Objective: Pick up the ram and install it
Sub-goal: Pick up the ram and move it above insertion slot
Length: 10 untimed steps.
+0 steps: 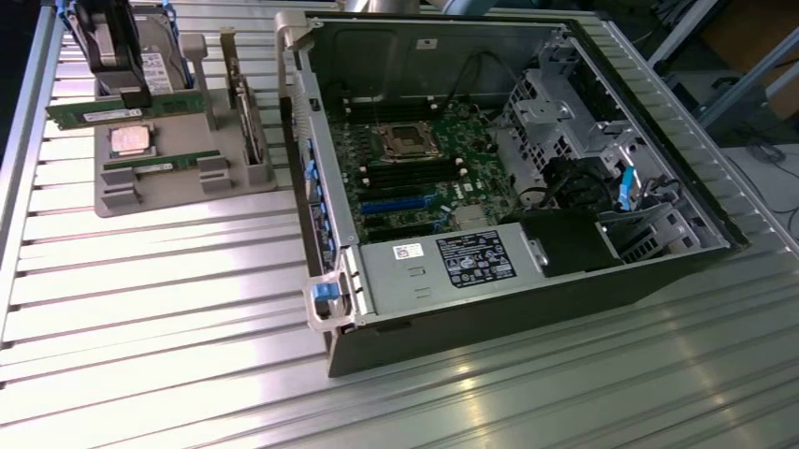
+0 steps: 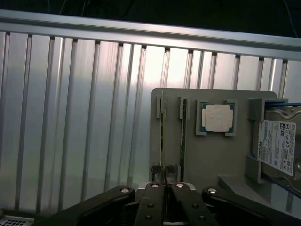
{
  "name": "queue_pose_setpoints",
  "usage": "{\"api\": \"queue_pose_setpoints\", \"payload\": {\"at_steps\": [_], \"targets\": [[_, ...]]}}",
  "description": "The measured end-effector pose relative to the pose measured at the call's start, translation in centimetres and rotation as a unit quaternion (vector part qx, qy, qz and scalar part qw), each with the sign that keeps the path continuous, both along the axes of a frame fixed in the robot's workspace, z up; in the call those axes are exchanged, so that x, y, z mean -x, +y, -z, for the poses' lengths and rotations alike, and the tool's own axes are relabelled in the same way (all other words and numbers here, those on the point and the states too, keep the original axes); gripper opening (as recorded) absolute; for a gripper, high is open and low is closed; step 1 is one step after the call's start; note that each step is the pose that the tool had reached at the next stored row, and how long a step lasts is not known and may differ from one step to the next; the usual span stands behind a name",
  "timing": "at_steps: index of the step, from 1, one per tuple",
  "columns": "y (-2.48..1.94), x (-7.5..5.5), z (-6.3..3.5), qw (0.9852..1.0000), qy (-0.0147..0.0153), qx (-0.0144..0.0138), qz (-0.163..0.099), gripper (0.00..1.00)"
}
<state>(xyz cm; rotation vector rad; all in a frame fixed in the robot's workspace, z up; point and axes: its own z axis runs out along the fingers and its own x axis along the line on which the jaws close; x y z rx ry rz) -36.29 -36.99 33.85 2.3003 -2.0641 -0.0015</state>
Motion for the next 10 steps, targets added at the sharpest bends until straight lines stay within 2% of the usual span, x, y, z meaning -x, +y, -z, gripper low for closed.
{"api": "queue_pose_setpoints", "payload": {"at_steps": [10], "targets": [[0.00, 0.00, -0.55, 1.0000, 0.0001, 0.0000, 0.000, 0.12]]}}
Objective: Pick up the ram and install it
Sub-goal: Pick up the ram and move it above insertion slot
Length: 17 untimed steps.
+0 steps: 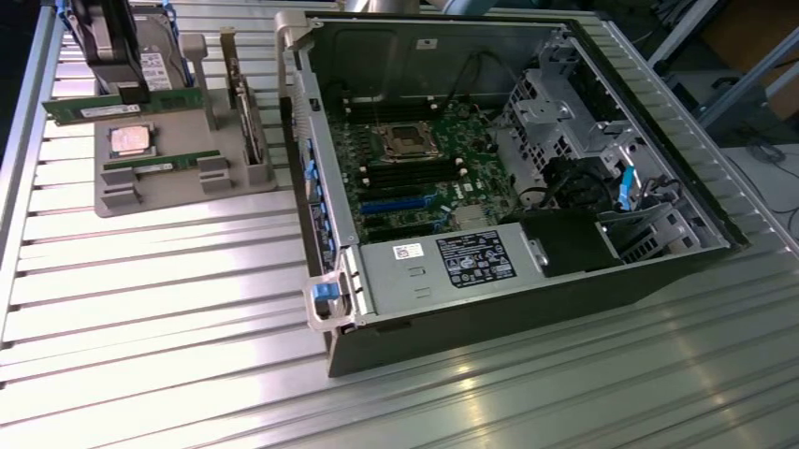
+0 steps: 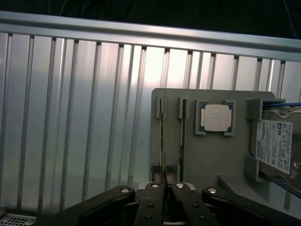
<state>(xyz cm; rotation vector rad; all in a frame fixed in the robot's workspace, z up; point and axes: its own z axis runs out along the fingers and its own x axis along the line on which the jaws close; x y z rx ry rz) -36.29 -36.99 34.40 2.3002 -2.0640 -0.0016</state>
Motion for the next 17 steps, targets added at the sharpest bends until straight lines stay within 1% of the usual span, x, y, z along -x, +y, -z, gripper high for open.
{"api": "queue_pose_setpoints", "payload": {"at_steps": [14, 17], "targets": [[0.00, 0.0, -0.85, 1.0000, 0.0000, 0.0000, 0.000, 0.12], [0.00, 0.0, -1.16, 1.0000, 0.0000, 0.0000, 0.000, 0.12]]}}
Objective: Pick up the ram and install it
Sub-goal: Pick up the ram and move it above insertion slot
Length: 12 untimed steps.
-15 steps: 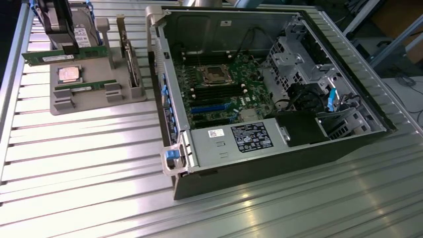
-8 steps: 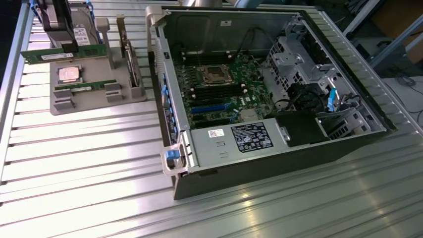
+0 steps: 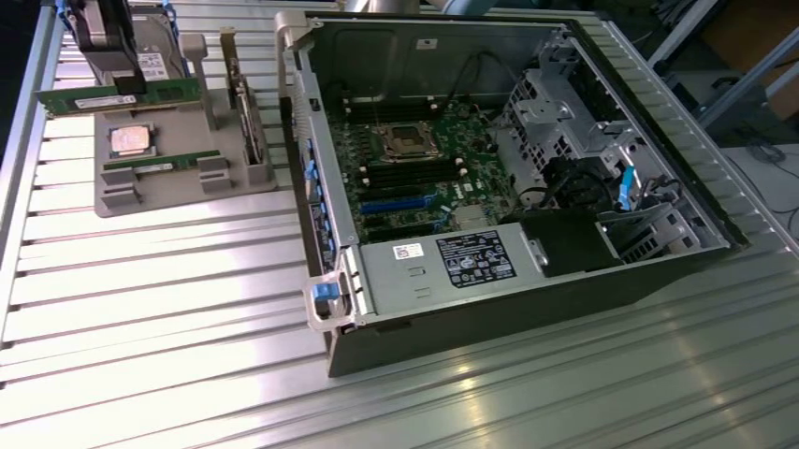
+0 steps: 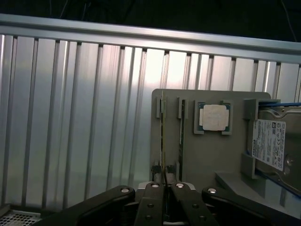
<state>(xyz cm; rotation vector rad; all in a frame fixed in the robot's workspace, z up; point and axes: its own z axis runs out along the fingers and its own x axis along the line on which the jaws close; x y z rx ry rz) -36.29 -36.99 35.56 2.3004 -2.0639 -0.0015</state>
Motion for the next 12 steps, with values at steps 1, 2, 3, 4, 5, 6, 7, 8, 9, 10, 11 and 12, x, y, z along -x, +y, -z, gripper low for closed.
{"api": "queue_pose_setpoints", "payload": {"at_steps": [1, 2, 3, 4, 5, 6, 7, 8, 9, 10, 11, 12], "targets": [[0.00, 0.00, -0.12, 1.0000, 0.0000, 0.0000, 0.000, 0.12], [0.00, 0.00, -0.18, 1.0000, -0.0001, 0.0000, 0.000, 0.12], [0.00, 0.00, -0.29, 1.0000, 0.0000, 0.0000, 0.000, 0.12], [0.00, 0.00, -0.36, 1.0000, 0.0000, 0.0000, 0.000, 0.12], [0.00, 0.00, -0.43, 1.0000, 0.0000, 0.0000, 0.000, 0.12], [0.00, 0.00, -0.49, 1.0000, 0.0000, 0.0000, 0.000, 0.12], [0.00, 0.00, -0.55, 1.0000, 0.0000, 0.0000, 0.000, 0.12], [0.00, 0.00, -0.69, 1.0000, 0.0000, 0.0000, 0.000, 0.12], [0.00, 0.00, -0.82, 1.0000, 0.0000, 0.0000, 0.000, 0.12], [0.00, 0.00, -0.92, 1.0000, 0.0000, 0.0000, -0.001, 0.12], [0.00, 0.00, -1.03, 1.0000, 0.0000, 0.0000, -0.001, 0.12], [0.00, 0.00, -1.11, 1.0000, 0.0000, 0.0000, -0.001, 0.12]]}}
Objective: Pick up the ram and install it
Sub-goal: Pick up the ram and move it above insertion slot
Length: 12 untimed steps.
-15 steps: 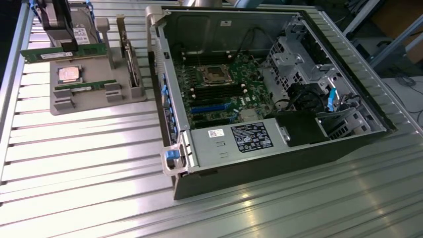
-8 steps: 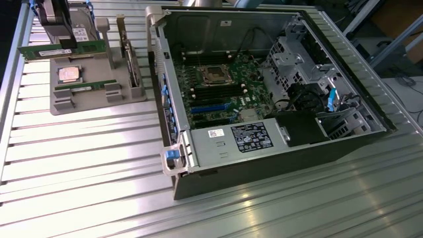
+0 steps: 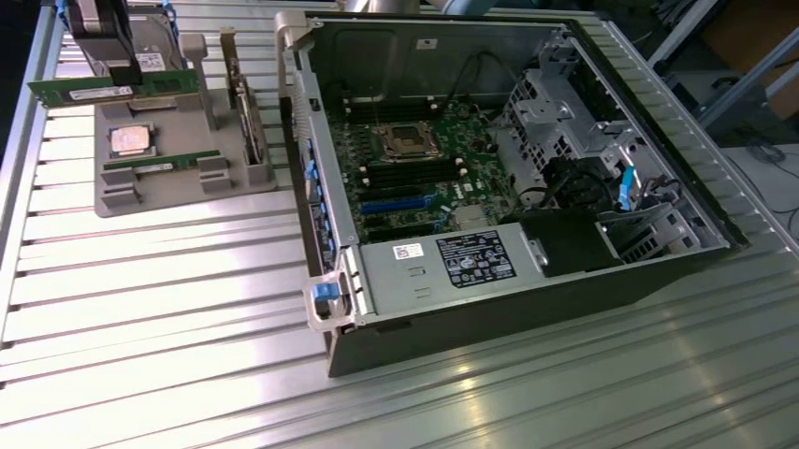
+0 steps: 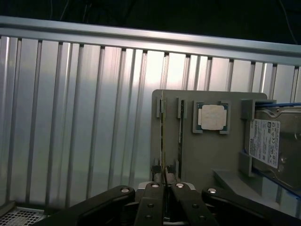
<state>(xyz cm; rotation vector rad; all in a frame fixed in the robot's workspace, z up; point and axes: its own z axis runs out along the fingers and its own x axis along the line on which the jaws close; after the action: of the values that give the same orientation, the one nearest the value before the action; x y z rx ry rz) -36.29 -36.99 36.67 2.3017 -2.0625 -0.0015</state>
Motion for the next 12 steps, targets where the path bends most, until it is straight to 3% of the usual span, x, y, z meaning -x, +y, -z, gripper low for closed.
{"api": "queue_pose_setpoints", "payload": {"at_steps": [12], "targets": [[0.00, 0.00, -0.81, 1.0000, 0.0000, 0.0000, 0.000, 0.12]]}}
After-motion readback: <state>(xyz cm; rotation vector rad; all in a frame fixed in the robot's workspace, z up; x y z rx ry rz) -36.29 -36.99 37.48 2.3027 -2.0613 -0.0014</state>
